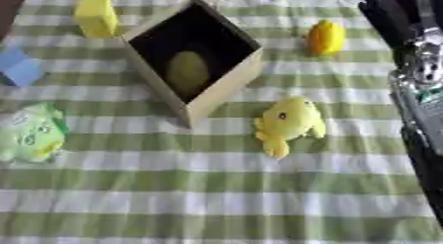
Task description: Pick up objects on the table and place them in the box.
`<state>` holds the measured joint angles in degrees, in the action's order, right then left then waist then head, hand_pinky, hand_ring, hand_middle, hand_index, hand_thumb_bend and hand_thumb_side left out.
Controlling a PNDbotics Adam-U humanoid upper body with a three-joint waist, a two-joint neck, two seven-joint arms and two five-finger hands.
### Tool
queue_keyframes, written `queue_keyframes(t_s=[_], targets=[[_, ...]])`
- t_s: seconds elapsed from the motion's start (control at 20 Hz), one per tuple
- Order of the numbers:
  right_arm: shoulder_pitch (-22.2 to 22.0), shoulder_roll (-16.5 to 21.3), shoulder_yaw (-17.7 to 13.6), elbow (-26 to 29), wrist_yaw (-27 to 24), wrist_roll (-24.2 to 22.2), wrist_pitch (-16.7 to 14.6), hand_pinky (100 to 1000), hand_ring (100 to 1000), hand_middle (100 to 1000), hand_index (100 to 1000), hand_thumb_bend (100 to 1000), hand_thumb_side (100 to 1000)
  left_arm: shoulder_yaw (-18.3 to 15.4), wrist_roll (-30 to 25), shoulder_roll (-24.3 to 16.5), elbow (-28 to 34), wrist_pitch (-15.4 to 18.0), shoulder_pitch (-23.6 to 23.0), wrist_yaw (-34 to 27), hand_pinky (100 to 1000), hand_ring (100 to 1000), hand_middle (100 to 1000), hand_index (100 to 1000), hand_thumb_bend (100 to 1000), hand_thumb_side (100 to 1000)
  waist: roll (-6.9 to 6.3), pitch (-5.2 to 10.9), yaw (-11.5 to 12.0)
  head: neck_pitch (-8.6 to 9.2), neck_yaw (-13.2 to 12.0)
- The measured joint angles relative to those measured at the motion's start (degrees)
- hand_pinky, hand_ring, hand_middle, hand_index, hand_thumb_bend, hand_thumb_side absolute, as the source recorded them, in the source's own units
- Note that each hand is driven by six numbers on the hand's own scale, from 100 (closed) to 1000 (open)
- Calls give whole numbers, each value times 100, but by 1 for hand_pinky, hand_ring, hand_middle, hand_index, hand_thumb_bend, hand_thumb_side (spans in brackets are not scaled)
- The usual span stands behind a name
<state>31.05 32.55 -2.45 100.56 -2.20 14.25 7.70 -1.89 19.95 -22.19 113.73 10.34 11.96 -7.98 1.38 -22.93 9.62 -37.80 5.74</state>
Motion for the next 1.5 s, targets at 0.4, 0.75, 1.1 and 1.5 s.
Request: queue_keyframes(t_s=[0.4,0.75,1.1,1.5], targets=[[0,0,0,0,3,-1,-1,946,847,723,778,100,591,0,-1,0,0,0,0,0,786,769,696,882,100,757,0,0,0,-1,1],[85,31,1,-59,75,-9,11,940,855,735,787,100,552,3,-3,0,0,-2,0,0,786,769,696,881,100,757,0,0,0,-1,1],[871,671,91,-1269,1342,-589,239,925,903,801,833,100,435,33,-12,0,0,-11,-1,0,786,770,696,880,100,758,0,0,17,-4,5],[2108,1126,429,-3700,3186,-2271,-578,936,965,883,890,100,406,37,-30,-5,0,-28,-2,0,786,771,696,880,100,758,2,0,8,-48,28]])
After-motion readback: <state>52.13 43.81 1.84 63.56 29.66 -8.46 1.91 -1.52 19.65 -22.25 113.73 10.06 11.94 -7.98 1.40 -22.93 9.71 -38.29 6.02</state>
